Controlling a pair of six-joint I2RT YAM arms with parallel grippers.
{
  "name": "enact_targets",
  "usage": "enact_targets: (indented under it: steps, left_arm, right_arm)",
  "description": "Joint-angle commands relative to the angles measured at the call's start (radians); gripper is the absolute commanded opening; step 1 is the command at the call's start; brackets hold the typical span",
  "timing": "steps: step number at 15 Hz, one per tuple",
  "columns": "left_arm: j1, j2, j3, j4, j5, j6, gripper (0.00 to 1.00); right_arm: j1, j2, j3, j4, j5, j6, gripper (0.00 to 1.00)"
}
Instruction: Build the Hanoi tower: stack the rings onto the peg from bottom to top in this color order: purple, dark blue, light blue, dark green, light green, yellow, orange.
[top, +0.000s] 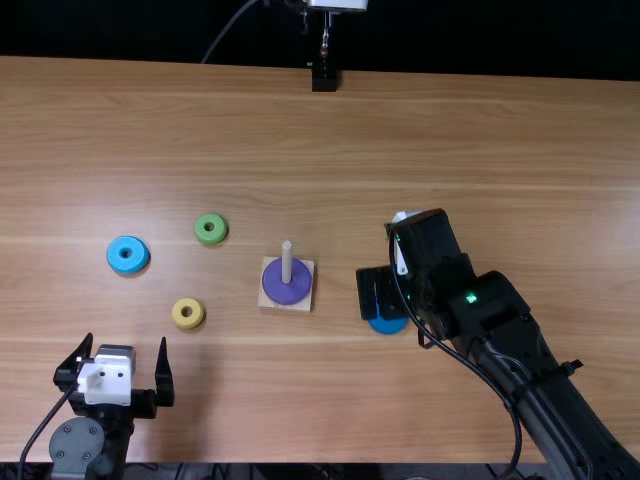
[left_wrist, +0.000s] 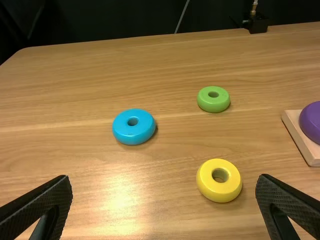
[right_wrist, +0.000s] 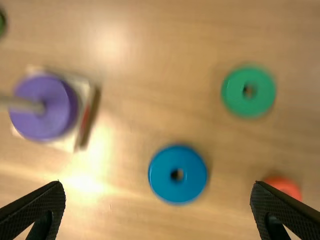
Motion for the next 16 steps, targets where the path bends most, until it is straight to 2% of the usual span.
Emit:
enact_targets:
  steps: [1, 4, 6, 16]
  left_arm:
    - [-0.001, -0.012, -0.107, -0.078, -0.002, 0.003, 1.0]
    - [-0.001, -0.012, -0.107, -0.078, -0.002, 0.003, 1.0]
    - [-0.001, -0.012, -0.107, -0.078, -0.002, 0.003, 1.0]
    - [-0.001, -0.012, -0.107, -0.078, -0.002, 0.003, 1.0]
  right_arm:
    - [-0.004, -0.014, -0.027, -0.037, -0.032, -0.004, 1.0]
    - [0.001, -0.002, -0.056, -0.053, -0.029, -0.001, 1.0]
    - [0.001, 0.07, -0.062, -0.048, -0.025, 0.01, 1.0]
    - [-0.005, 0.264, -0.043, -0.044, -0.029, 0.022, 1.0]
